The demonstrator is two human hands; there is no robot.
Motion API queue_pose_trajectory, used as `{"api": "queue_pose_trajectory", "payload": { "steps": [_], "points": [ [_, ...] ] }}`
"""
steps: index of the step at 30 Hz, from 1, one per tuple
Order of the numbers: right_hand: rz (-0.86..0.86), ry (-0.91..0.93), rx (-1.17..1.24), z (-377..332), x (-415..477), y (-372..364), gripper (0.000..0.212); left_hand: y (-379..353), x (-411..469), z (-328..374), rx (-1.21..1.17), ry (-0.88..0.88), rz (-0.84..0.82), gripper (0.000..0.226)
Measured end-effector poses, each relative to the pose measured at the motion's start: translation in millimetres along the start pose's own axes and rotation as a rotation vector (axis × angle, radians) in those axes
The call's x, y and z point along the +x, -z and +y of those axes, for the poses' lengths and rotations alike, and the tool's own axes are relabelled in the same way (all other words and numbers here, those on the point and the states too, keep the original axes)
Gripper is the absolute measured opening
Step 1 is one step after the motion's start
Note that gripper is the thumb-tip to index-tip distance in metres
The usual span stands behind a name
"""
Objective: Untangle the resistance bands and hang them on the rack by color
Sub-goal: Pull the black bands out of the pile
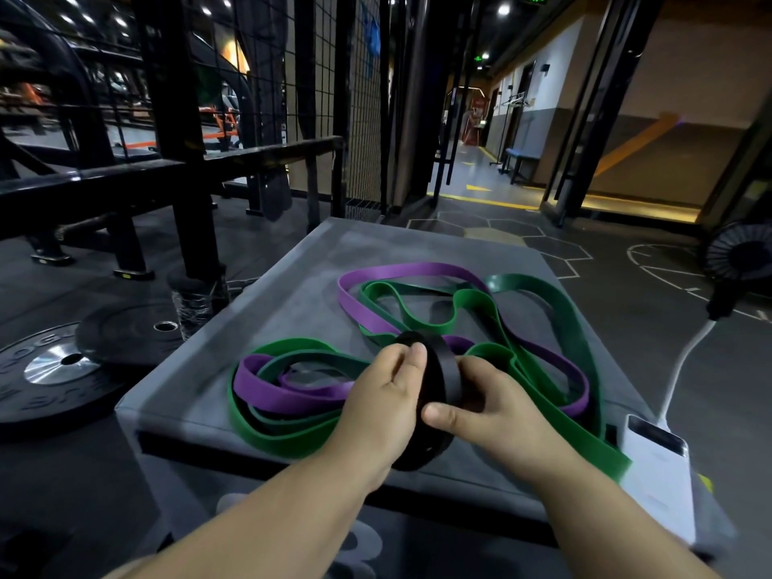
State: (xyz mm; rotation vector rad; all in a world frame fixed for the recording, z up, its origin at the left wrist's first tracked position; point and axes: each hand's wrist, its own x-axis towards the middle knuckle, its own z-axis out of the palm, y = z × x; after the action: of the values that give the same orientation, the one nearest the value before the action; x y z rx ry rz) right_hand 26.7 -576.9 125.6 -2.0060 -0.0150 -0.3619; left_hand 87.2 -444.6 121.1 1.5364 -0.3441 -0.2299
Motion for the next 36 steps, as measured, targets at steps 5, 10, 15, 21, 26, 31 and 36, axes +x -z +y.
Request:
{"api": "queue_pose_trajectory", "payload": {
  "steps": [5,10,15,21,26,31,36],
  "points": [
    [0.098,-0.006,-0.072,-3,0,1,0.026,4,4,5,0.073,-0.012,-0.100,0.014],
    [0.145,-0.076,0.197,-5,3,4,0.025,19,12,14,0.313,-0.235,-0.030,0.031],
    [0.062,-0.188,0.633,-11,1,12,0.017,28,18,7,0.329,-0.104,-0.157,0.055],
    [-0.033,-0.174,0.647,-10,0,12,0.014,17,12,-7,0.117,0.067,-0.471,0.052],
    [0.001,-0.196,0.638,-8,1,23,0.015,20,15,-6,0.036,0.097,-0.511,0.046],
    [-0.012,-0.183,0.612,-9,2,24,0.010,17,14,-8,0.022,0.118,-0.580,0.039],
    [-0.051,-0.173,0.633,-8,3,24,0.011,16,14,-8,0.026,0.102,-0.529,0.042]
  ]
}}
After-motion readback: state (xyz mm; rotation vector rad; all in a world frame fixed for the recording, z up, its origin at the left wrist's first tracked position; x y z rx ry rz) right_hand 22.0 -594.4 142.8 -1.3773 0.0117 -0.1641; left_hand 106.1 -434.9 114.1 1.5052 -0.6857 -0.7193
